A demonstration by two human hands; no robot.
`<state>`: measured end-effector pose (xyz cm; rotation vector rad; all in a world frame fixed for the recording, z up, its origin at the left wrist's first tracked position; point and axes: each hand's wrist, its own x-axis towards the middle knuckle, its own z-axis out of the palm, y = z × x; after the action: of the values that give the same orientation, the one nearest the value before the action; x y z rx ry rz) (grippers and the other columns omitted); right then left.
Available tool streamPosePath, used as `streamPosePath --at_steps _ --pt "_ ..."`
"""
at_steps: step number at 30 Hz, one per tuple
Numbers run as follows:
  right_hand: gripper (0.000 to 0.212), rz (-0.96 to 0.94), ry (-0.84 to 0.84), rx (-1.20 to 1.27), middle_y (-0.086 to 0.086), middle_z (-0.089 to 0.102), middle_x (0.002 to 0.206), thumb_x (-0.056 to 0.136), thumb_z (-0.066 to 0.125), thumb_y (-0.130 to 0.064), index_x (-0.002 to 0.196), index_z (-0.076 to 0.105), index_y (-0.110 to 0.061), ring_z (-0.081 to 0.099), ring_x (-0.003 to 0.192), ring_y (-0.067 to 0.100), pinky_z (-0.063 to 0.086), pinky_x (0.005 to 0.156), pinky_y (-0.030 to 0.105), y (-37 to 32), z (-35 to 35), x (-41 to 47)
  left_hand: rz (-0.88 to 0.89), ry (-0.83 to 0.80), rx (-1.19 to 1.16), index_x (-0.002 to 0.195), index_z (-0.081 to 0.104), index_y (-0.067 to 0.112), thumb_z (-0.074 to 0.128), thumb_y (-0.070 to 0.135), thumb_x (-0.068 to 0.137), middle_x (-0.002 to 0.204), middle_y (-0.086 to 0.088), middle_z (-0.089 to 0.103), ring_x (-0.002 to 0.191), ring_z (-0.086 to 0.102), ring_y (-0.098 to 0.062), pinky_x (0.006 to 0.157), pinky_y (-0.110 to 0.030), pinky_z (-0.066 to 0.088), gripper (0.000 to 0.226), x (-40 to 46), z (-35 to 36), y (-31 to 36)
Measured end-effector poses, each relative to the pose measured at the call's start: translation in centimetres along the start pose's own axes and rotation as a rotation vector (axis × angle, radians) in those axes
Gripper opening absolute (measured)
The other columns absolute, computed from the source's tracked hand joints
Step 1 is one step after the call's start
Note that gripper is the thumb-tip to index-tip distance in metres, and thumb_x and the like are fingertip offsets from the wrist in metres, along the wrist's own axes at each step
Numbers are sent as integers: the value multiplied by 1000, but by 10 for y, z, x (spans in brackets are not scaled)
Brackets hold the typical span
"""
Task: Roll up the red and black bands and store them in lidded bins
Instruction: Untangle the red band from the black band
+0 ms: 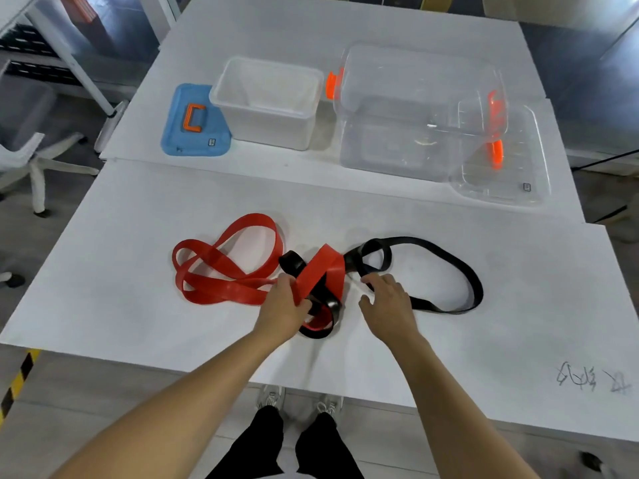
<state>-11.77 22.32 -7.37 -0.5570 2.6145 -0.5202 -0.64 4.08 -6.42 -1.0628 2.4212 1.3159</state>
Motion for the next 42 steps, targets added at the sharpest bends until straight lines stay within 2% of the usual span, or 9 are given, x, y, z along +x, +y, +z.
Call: streamPosePath --at_steps 6,11,15,20,25,30,33,36,42 --pt "54 -181 51 -206 6 51 150 96 57 -10 149 48 -15 48 136 29 35 112 38 -18 -4 34 -24 137 -148 118 51 19 46 19 103 96 4 64 86 65 -12 66 -21 49 15 -17 -27 -17" --pt "73 -307 -191 -478 6 40 162 94 59 -9 160 27 -14 30 153 26 12 129 43 -33 7 72 -52 143 -110 121 51 24 35 14 106 96 4 64 84 62 -10 67 -17 45 24 -27 -34 -33" --pt "47 -189 -218 -530 4 60 137 92 57 -19 138 50 -17 49 135 26 15 126 49 -26 28 74 -115 251 -118 109 53 17 33 15 107 91 6 60 82 59 -12 66 -17 45 20 -27 -37 -37" --pt "29 -45 -140 -527 2 59 130 96 56 -33 121 68 -23 45 133 29 21 122 53 -17 34 62 -186 379 -216 125 52 12 31 19 109 109 -2 59 95 59 -21 91 -38 53 27 -27 -54 -36" --pt "36 5 -39 -439 0 58 133 97 58 -50 114 73 -22 41 139 26 6 127 55 -2 21 48 -266 499 -304 133 46 10 31 17 106 112 -10 59 81 67 -32 51 -28 54 31 -14 -74 -40" --pt "28 -112 21 -249 -6 68 101 99 57 -46 102 70 -21 56 122 20 9 126 48 -1 -2 35 -338 608 -422 137 46 7 31 17 104 116 -7 57 109 60 -31 92 -44 55 37 -4 -97 -29" --pt "17 -131 -8 107 -12 62 74 94 70 -39 94 73 -22 63 89 24 44 96 39 -2 -34 22 -368 674 -456 135 48 4 33 17 104 127 -17 61 118 58 -37 96 -42 47 36 1 -112 -30" --pt "9 4 -39 452 4 67 72 90 74 -32 85 71 -25 60 68 21 47 67 31 -12 -67 6 -374 697 -484 132 48 5 33 17 104 129 -19 61 118 59 -38 97 -42 48 34 1 -123 -27" --pt "13 86 30 699 14 62 63 90 67 -9 78 67 -4 57 46 14 45 48 24 -47 -95 -13 -396 684 -593 125 49 9 45 34 101 115 -10 59 101 59 -32 90 -38 49 34 4 -140 -9"
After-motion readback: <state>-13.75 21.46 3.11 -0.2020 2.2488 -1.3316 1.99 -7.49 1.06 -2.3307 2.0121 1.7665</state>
